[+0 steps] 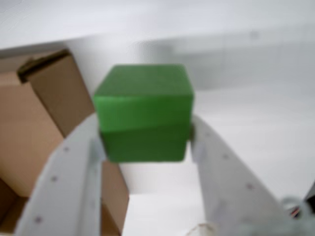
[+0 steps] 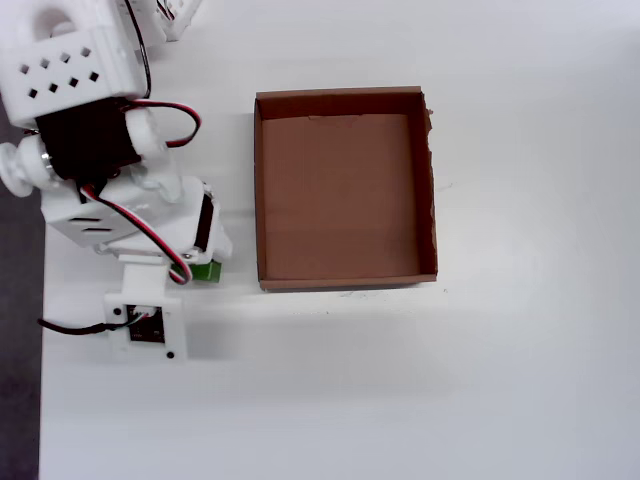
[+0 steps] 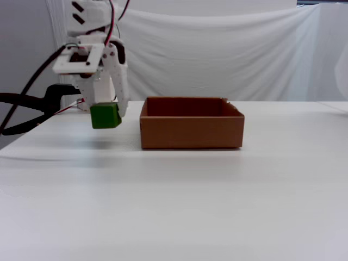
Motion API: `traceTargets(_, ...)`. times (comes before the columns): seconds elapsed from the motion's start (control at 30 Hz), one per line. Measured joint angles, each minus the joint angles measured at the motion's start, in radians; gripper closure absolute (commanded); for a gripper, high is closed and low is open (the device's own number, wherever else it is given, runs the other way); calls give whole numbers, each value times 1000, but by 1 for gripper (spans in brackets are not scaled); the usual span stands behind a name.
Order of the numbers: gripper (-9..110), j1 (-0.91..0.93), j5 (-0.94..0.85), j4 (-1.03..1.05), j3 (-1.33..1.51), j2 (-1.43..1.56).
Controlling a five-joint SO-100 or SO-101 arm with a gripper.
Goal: Grasp a green cube and put it in a box.
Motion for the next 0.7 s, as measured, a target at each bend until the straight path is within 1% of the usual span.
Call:
traceTargets(0.27,89,-77,51,167,-74,135)
traceTargets(0.43,89,-147,77,247,-135,155)
traceTargets(0.7,90,-288,144,284,-213,144)
